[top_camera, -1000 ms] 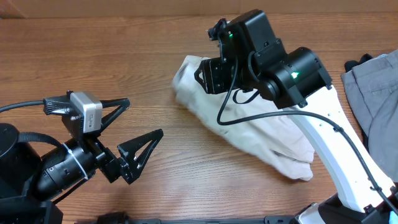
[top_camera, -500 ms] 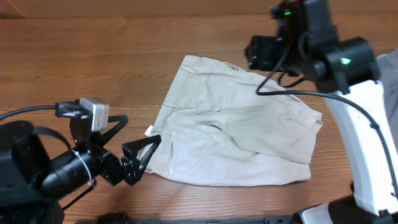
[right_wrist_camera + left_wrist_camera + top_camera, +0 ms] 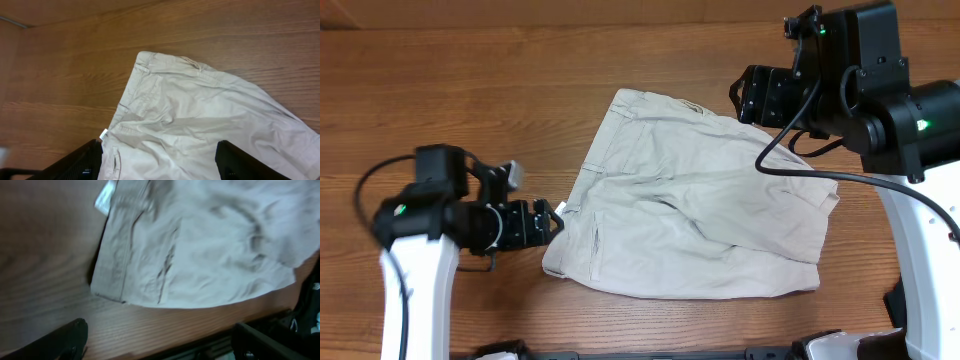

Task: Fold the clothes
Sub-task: 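Grasp the left end of the pants waistband with the left gripper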

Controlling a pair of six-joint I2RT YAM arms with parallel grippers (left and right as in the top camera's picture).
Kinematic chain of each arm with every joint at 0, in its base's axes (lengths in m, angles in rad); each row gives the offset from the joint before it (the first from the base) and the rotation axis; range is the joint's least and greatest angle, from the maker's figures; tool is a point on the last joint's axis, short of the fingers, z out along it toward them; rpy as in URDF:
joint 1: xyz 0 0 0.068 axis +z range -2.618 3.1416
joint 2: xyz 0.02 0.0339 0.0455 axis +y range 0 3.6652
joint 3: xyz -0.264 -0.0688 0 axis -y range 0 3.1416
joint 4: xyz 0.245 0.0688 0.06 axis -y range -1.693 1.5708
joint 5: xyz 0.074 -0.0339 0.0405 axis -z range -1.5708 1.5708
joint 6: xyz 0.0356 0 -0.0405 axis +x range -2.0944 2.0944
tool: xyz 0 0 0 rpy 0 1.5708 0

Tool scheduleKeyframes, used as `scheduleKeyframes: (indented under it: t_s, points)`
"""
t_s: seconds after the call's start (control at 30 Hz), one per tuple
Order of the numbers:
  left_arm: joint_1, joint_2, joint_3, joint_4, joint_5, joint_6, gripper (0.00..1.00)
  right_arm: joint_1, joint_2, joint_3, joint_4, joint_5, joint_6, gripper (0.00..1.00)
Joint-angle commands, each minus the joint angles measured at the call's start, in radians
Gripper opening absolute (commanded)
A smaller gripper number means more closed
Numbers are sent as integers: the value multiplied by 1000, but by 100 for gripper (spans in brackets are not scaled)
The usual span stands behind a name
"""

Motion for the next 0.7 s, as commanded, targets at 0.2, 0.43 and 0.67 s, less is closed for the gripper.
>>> scheduleKeyframes:
  t_s: [0.2, 0.43, 0.67]
  points:
    - [-7, 266, -158, 114, -64, -28, 94, -3, -10, 16, -11, 22, -30, 79]
    - [-8, 405, -214, 275, -106, -58, 82, -3, -10, 16, -12, 22, -30, 80]
    - [-41, 459, -214, 346, -100, -52, 59, -3, -10, 16, -12, 31, -30, 81]
